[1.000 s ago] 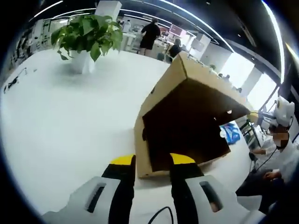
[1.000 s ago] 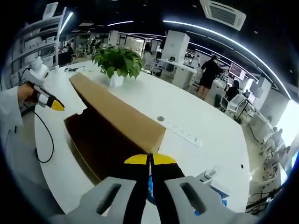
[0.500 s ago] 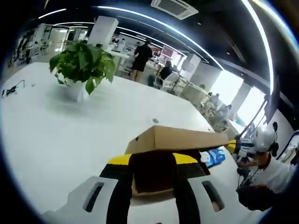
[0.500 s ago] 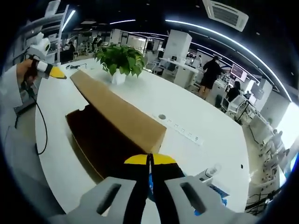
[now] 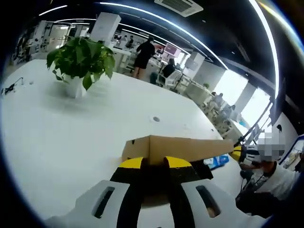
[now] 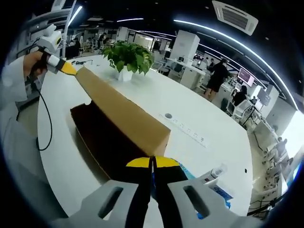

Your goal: Operate the shoe box by opening the lid, removing the specified soft item, and placing it in the target area until the item is outside and the box remains undamaged.

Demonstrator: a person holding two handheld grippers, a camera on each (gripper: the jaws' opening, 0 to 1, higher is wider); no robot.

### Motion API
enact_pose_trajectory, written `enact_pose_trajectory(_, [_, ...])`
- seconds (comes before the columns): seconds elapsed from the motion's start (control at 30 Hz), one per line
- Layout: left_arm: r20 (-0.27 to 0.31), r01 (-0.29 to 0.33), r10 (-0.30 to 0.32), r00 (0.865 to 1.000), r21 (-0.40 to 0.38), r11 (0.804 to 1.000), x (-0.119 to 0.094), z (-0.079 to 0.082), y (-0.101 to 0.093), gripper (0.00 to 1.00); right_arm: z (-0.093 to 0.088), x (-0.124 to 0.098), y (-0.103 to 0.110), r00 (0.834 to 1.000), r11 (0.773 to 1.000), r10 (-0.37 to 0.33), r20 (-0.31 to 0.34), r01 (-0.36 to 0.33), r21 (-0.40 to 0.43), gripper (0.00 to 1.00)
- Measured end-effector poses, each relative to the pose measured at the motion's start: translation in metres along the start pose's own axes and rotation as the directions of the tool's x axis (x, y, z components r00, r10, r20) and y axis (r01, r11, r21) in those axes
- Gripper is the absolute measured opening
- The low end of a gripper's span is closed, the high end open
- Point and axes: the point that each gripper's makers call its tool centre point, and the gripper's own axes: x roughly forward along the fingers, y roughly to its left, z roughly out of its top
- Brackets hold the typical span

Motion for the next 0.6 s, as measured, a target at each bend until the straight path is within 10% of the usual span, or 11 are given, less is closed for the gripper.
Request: enact_pose_trajectory(0.6, [-0.026,-0.008,0.007,1.000,-0.019,1.000,-0.002,-0.016,0.000,0.16,-0.015,-0.002,0.022,0.989,0.988,0.147,0.016,-0.146,-0.053,0.08])
